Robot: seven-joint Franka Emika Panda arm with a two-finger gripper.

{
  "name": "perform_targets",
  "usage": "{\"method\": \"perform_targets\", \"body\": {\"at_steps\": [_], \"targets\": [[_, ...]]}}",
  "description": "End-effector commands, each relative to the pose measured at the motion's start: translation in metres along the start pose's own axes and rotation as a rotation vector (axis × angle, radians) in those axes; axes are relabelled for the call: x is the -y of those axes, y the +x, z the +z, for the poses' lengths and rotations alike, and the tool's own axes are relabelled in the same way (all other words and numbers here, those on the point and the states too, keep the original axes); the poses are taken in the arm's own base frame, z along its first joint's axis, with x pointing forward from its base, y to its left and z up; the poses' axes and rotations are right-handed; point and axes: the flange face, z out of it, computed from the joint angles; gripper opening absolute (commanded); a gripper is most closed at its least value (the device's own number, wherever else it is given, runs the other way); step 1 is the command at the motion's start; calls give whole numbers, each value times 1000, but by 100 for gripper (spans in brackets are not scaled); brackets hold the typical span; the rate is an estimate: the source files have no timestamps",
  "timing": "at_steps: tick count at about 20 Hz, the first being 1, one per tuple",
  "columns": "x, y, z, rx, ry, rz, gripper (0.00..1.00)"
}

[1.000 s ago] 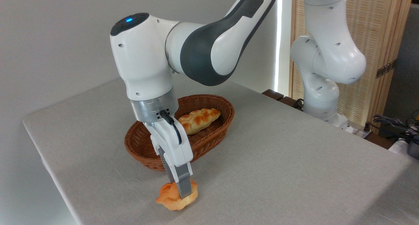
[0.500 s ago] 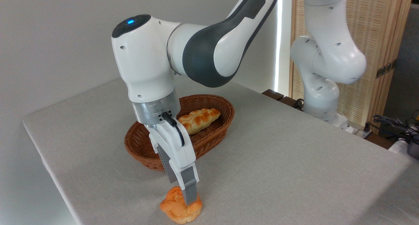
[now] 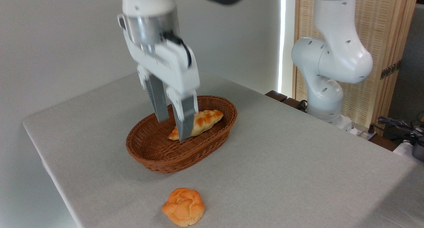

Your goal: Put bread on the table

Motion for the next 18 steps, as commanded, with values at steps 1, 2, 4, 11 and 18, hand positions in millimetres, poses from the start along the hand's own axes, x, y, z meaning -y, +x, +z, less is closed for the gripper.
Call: {"method": "perform_targets", "body": {"at_steps": [1,2,4,11,18], "targets": [[-32,26,-16,-6,0,-37,100],[-36,27,-19,-7,8,-29,100],[-40,27,-23,-5,13,-22,100],[-28,12,-28,12,42,-41,100],[-32,11,-29,58,67,-26,100]]}}
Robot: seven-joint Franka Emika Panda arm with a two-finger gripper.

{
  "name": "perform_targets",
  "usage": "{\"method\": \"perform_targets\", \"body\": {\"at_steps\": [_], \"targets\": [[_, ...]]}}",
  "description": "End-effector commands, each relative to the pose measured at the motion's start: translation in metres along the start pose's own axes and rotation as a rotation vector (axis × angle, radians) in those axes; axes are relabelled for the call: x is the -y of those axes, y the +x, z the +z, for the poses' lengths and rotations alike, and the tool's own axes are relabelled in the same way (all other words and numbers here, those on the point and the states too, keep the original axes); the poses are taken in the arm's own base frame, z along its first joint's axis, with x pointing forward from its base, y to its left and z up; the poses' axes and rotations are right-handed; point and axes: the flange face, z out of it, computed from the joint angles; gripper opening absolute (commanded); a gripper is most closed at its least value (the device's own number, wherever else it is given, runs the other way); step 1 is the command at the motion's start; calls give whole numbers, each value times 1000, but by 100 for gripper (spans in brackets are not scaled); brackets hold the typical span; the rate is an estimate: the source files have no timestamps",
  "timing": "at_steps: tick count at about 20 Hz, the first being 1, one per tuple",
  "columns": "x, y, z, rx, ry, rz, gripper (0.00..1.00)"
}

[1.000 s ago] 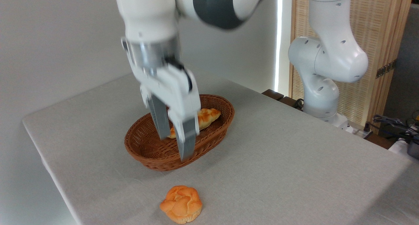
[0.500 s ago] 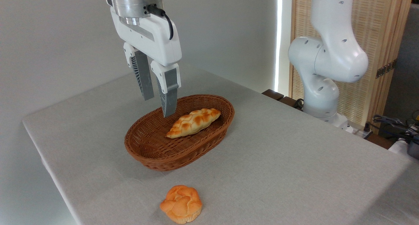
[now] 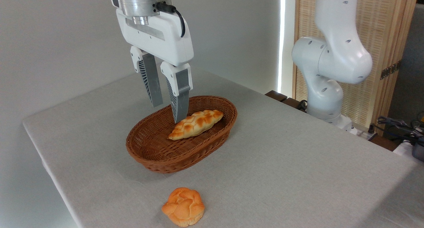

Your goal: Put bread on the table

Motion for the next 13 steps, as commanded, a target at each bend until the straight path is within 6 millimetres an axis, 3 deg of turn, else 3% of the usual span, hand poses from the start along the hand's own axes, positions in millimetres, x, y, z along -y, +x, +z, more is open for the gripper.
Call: {"method": "perform_targets", "body": {"at_steps": [1,13], "targets": [[-5,-2,-5,30,3,7,100],[0,-12,-3,43,-39,-17,100]]}}
